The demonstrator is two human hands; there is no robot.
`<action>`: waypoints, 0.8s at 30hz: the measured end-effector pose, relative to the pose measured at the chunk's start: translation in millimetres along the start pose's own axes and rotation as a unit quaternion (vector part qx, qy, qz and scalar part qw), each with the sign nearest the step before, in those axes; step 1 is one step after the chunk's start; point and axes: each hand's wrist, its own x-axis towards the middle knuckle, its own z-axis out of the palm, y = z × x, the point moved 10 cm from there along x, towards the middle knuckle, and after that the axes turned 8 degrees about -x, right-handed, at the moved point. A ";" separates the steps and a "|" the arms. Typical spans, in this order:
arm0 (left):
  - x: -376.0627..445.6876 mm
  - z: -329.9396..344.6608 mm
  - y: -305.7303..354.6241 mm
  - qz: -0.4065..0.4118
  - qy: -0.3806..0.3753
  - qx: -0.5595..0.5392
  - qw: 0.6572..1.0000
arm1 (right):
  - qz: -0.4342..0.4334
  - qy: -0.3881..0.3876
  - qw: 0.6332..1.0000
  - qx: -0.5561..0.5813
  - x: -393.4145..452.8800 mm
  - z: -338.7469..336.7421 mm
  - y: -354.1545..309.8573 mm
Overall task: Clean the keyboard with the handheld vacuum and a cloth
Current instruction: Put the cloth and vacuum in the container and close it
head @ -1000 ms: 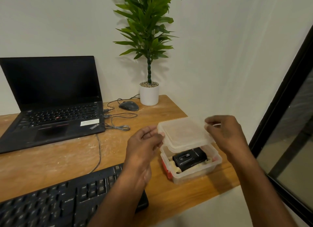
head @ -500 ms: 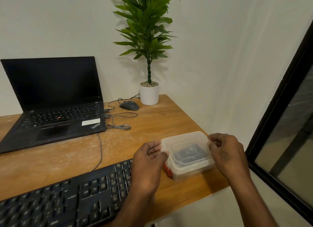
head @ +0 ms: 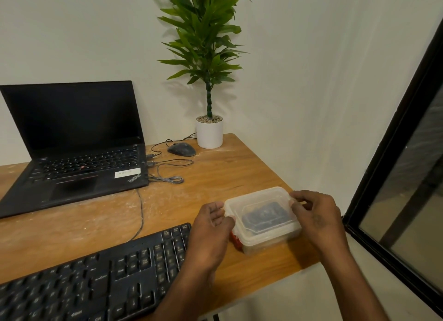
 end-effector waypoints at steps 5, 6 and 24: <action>4.1 3.2 -3.8 -0.029 -0.046 0.045 0.997 | 0.057 -0.046 0.995 0.070 2.4 5.8 20.0; 4.4 3.3 -4.1 -0.032 -0.054 0.050 0.997 | 0.076 -0.064 0.992 0.078 2.6 8.0 23.4; 2.1 -2.1 12.7 0.009 -0.025 0.064 0.998 | 0.130 -0.070 0.980 0.134 10.4 12.4 31.8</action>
